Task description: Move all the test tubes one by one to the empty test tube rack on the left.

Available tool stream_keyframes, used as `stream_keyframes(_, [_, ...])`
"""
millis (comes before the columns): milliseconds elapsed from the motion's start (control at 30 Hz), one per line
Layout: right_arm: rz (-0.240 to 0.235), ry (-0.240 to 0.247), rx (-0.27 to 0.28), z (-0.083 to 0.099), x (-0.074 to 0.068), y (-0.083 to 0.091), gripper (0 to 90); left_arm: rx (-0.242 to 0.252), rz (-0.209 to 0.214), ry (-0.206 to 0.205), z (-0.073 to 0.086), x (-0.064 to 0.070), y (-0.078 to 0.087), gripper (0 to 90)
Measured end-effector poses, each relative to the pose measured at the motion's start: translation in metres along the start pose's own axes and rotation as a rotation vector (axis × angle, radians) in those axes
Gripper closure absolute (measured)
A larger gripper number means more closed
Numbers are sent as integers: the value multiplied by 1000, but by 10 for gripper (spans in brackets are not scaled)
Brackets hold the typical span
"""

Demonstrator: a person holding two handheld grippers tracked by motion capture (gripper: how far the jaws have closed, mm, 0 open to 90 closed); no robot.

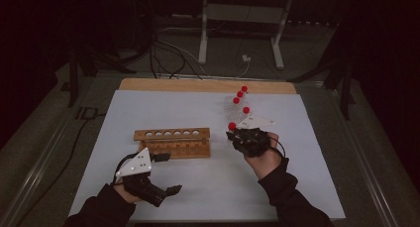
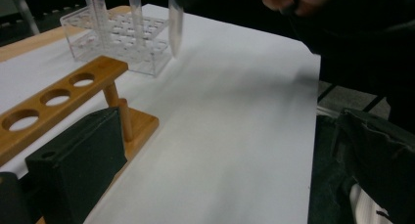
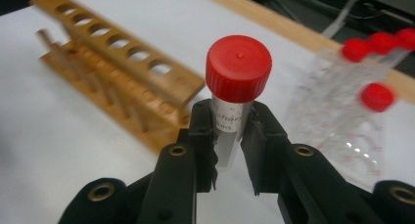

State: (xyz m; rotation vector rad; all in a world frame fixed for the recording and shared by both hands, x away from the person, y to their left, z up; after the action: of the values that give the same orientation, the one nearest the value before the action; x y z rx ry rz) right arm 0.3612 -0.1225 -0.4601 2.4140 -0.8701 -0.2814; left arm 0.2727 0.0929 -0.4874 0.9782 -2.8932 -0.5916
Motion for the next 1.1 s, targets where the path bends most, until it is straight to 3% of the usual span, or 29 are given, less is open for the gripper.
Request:
stream_keyframes(467, [-161, 55, -42, 27, -52, -18, 746, 30, 28, -16, -27, 4, -15, 26])
stream_keyframes(733, [-201, 78, -45, 28, -68, -21, 746, 46, 30, -29, -42, 7, -31, 75])
stream_keyframes(800, [-209, 85, -44, 28, -71, -21, 747, 53, 24, -31, -45, 6, -35, 145])
stream_keyframes(1100, [-224, 102, -48, 27, -78, -20, 746, 64, 42, -41, -54, 10, -53, 290])
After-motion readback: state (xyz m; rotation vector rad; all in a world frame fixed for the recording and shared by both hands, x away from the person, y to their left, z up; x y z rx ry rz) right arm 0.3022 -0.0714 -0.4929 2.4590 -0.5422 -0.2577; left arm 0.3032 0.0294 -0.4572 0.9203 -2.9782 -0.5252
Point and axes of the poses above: each handheld gripper's, and its own axes: y roughly backward along the jaws, z roughly out of its underside, x roughly to its right, the point moved 8 cm from there along -y, roughly forward along the jaws, and after that the axes turned 14 degrees about -z, right-handed, at the moved point
